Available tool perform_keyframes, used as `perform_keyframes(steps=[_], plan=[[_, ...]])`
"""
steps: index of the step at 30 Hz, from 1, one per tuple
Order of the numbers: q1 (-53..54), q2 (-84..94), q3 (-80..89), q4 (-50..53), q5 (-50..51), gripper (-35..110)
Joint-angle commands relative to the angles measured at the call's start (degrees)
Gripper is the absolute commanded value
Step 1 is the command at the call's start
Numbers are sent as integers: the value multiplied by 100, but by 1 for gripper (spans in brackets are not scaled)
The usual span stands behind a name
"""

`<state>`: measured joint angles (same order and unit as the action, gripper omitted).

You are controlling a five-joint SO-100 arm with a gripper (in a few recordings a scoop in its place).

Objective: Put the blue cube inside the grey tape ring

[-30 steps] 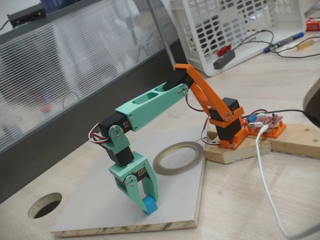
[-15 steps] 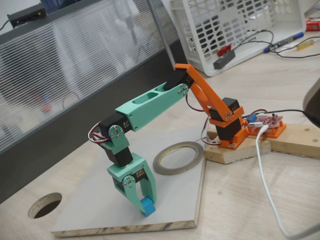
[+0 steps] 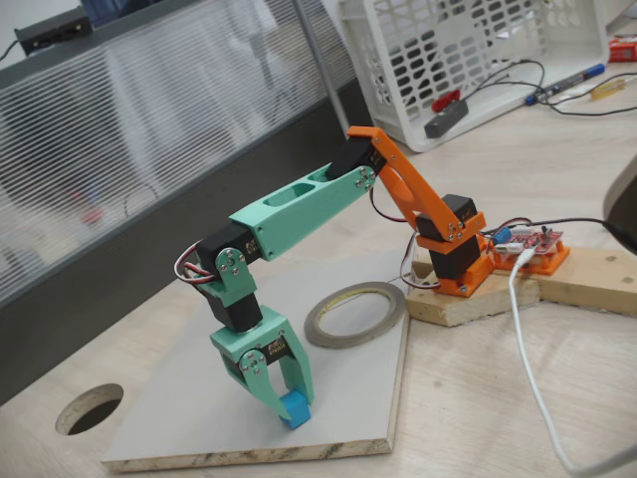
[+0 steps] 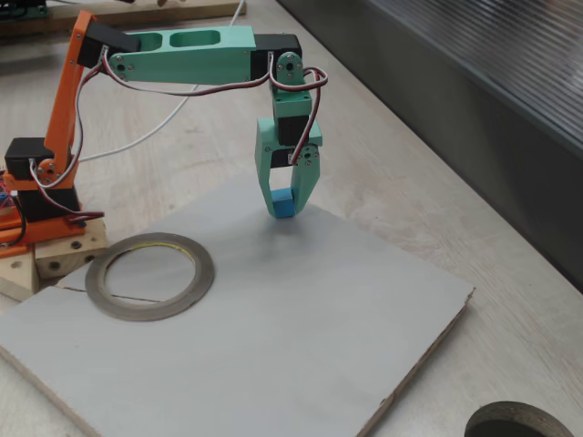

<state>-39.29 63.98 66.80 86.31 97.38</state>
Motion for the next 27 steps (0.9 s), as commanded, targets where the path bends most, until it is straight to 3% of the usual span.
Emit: perform_keyframes(steps=[1,13,21,27], plan=[[-9,756,-79,-9,26,2],[132,1749,0,-9,0,2],[2971,1652,0,-9,-9,2],[3656,1652,62,-9,-9,2]])
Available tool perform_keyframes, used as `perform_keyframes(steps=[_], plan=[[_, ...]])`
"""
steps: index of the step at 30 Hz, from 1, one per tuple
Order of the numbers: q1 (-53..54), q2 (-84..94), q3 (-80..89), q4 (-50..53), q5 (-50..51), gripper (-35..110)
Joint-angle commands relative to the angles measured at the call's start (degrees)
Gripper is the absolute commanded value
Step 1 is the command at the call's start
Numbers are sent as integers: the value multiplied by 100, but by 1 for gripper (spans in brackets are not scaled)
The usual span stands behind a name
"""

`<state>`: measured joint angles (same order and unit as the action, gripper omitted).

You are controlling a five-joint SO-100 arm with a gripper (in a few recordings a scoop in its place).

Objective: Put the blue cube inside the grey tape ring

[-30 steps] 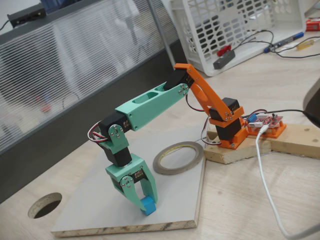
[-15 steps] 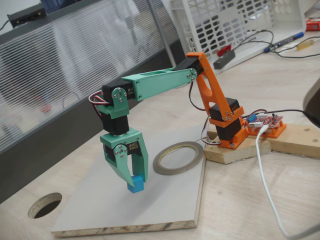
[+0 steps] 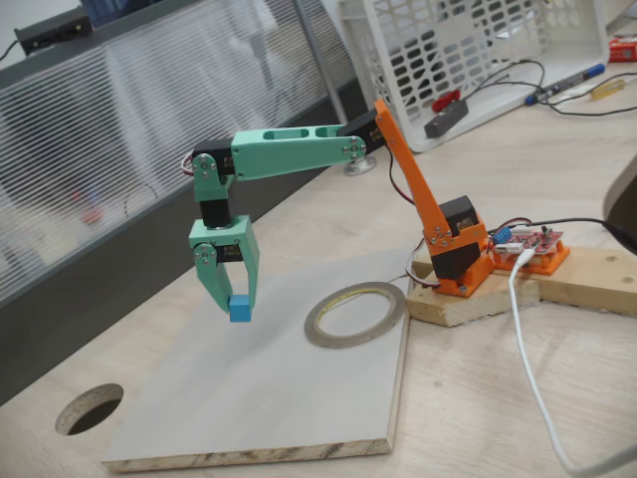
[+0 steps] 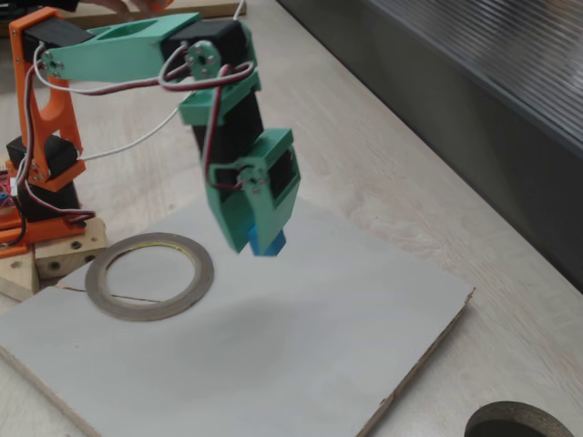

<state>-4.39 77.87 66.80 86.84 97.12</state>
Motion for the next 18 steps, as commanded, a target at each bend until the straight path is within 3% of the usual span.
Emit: perform_keyframes(steps=[1,8,12,18], plan=[[176,264,237,-62,18,2],[167,1433,2540,-70,26,2],[176,2725,3322,-70,18,2],[176,3322,4447,-70,9,2]])
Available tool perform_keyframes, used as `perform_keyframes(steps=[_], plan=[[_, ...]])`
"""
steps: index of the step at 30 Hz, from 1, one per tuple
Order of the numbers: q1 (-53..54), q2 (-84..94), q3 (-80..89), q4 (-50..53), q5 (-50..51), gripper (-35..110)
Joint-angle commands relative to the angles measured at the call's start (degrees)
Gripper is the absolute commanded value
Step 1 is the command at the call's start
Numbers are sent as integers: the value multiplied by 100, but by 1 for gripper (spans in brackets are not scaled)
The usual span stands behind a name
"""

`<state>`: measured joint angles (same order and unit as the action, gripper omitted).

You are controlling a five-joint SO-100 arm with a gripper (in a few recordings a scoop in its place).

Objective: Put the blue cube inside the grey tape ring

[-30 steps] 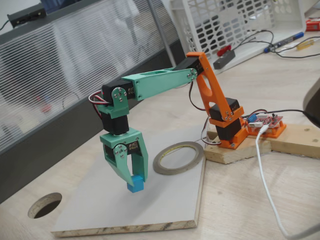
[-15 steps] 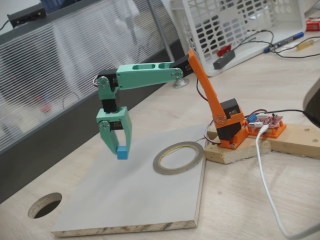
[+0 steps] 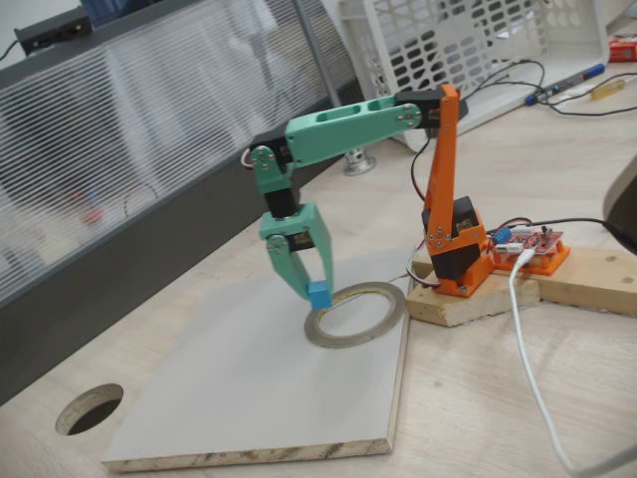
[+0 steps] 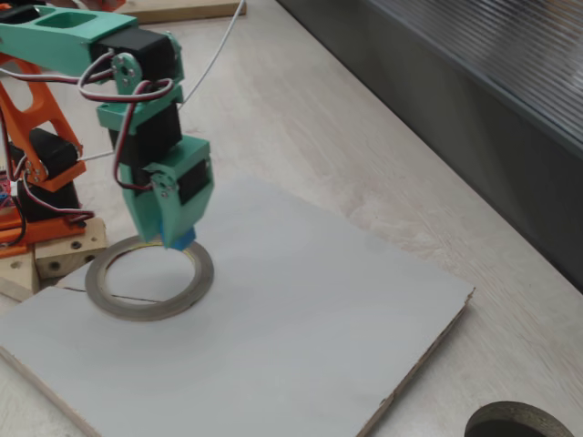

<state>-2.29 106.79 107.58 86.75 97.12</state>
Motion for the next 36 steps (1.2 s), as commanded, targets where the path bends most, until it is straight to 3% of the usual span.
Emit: perform_keyframes(steps=[1,36], plan=[[-35,448,404,-62,26,2],[-35,448,466,-53,53,2]])
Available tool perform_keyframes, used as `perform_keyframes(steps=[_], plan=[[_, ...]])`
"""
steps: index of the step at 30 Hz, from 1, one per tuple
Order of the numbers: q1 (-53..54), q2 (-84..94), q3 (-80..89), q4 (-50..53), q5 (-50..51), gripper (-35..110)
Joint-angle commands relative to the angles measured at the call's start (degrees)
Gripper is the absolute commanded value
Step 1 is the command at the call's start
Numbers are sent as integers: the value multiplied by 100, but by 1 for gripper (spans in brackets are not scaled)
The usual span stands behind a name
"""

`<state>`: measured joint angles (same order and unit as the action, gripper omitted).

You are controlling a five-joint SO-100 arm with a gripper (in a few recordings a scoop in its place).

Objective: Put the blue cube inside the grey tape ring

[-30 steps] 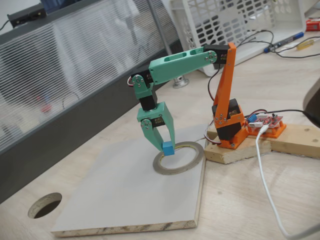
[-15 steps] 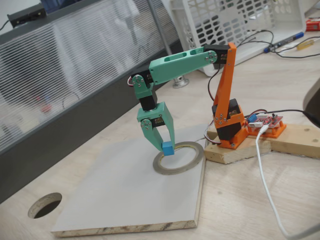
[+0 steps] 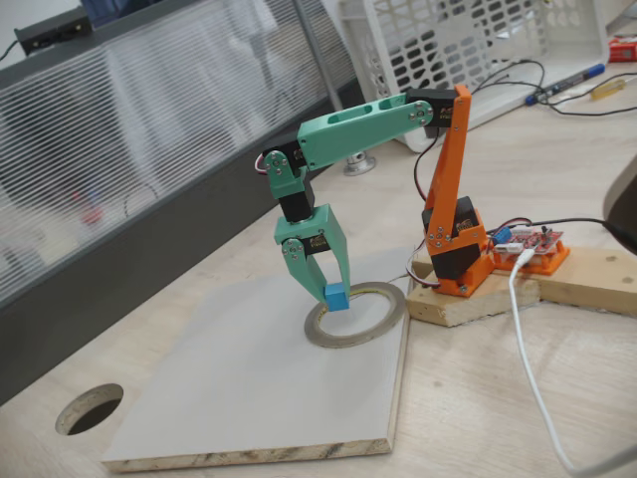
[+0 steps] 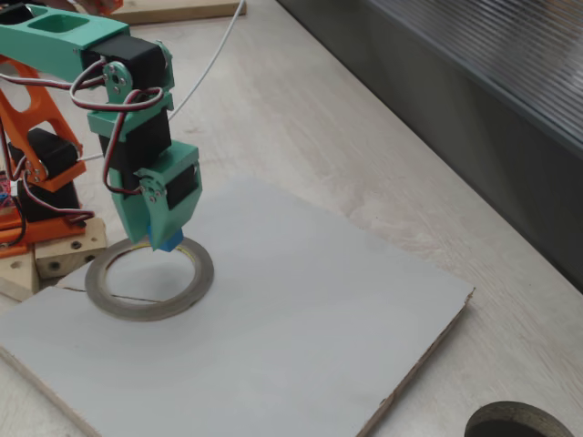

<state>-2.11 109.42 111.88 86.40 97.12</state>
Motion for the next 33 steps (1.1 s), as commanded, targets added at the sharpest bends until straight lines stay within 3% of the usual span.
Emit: perform_keyframes(steps=[1,24,33], plan=[[-53,185,35,-18,53,2],[-35,88,35,53,62,2],[527,79,35,-18,18,2]])
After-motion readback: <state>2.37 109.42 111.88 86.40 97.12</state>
